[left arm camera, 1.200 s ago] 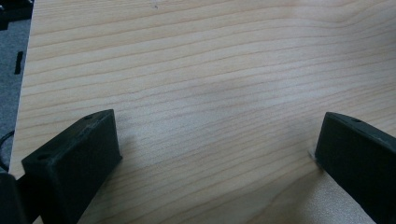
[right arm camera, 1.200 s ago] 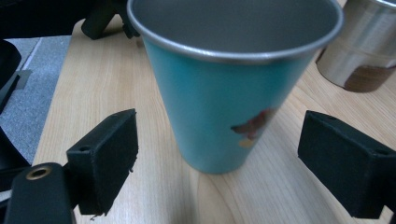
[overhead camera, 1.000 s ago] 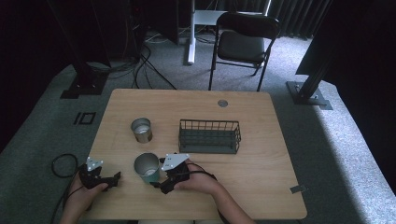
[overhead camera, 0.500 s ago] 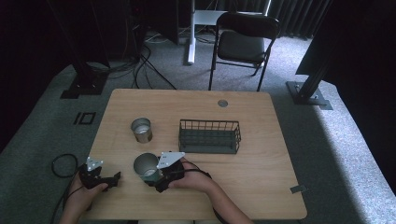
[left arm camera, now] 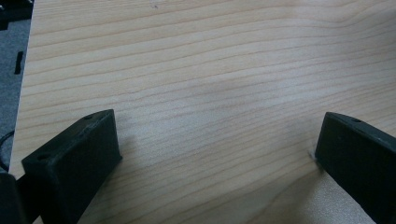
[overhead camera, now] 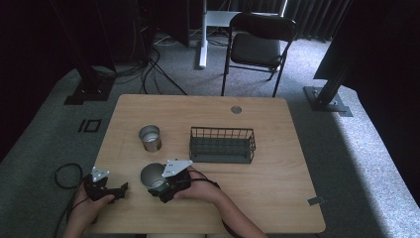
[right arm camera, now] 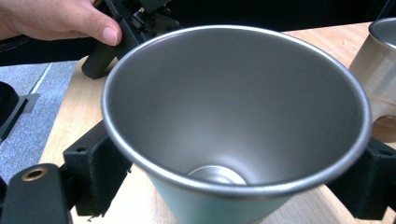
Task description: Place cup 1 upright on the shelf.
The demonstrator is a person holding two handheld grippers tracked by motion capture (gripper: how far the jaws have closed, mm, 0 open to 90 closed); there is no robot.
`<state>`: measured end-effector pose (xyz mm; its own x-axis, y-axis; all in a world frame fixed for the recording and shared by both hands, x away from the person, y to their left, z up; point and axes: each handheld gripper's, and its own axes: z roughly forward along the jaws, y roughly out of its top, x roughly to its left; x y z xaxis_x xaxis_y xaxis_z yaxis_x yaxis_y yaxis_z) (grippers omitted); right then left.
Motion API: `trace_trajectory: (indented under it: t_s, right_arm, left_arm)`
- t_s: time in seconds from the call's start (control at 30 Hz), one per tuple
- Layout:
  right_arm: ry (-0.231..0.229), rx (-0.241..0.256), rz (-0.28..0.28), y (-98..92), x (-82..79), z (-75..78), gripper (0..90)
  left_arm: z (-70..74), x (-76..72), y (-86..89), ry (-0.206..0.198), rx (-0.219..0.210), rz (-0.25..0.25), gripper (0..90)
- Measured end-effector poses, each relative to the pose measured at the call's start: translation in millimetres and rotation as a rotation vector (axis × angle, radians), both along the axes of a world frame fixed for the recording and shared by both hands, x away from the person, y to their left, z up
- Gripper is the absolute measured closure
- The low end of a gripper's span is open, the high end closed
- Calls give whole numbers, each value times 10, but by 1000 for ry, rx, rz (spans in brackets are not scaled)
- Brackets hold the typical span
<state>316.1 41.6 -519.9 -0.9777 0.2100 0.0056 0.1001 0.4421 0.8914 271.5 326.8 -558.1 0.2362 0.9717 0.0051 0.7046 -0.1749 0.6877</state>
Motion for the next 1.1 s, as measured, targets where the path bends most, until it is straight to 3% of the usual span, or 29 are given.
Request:
trace_trajectory:
  t_s: [0.4,0.57,1.1]
  right_arm:
    - [7,30,-3,29,4,45,123]
    - [40,37,-36,31,14,66,128]
    - [10,53,-71,-40,47,319,129]
  left_arm:
    - [0,0,0,0,0,0,4]
    - [1,0,0,0,0,0,4]
    - [2,0,1,2,0,-1,4]
